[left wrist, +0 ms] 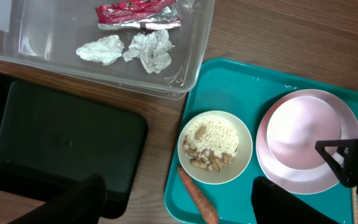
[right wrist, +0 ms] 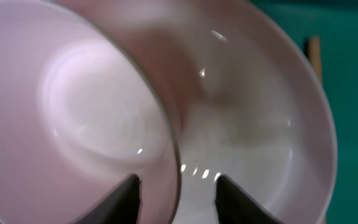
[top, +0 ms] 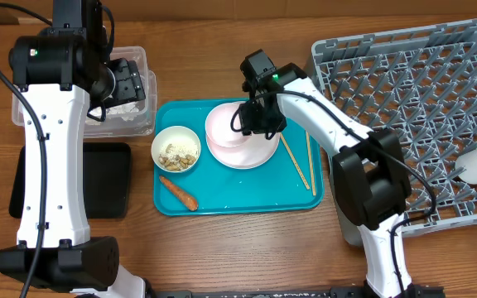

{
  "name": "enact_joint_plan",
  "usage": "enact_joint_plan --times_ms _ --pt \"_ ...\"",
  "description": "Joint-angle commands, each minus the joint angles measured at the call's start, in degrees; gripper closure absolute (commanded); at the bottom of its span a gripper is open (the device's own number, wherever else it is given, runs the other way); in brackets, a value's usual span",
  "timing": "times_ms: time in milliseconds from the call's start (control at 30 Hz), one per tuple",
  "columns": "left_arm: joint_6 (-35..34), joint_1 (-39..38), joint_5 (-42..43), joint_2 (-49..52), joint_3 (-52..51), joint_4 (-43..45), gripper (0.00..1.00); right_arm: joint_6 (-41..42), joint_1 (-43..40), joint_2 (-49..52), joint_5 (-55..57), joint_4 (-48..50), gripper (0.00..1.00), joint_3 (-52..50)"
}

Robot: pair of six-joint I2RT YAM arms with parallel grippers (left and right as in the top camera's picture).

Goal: Sort waste into correct bins and load items into the dishwasher
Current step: 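Grasp the pink bowl from the plate with the right gripper and lift, then carry the pink bowl right and set it in the dish rack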

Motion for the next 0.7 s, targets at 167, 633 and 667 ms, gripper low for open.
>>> enact_joint_plan --times_ms 167,633,667 --pt "-0.74 0.04 0.52 0.02 0.59 -0.20 0.23 1.95 -0.72 -0.02 1.66 0.17 0.96 0.00" --pt "-0.70 0.04 0.46 0.02 0.59 -0.13 0.23 -4.42 -14.71 -16.96 26.01 -8.66 0.96 16.63" --pt "-0.70 0.04 0.46 0.02 0.59 -0.09 0.23 -4.50 -15.93 -18.03 28.76 -7.91 0.96 16.61"
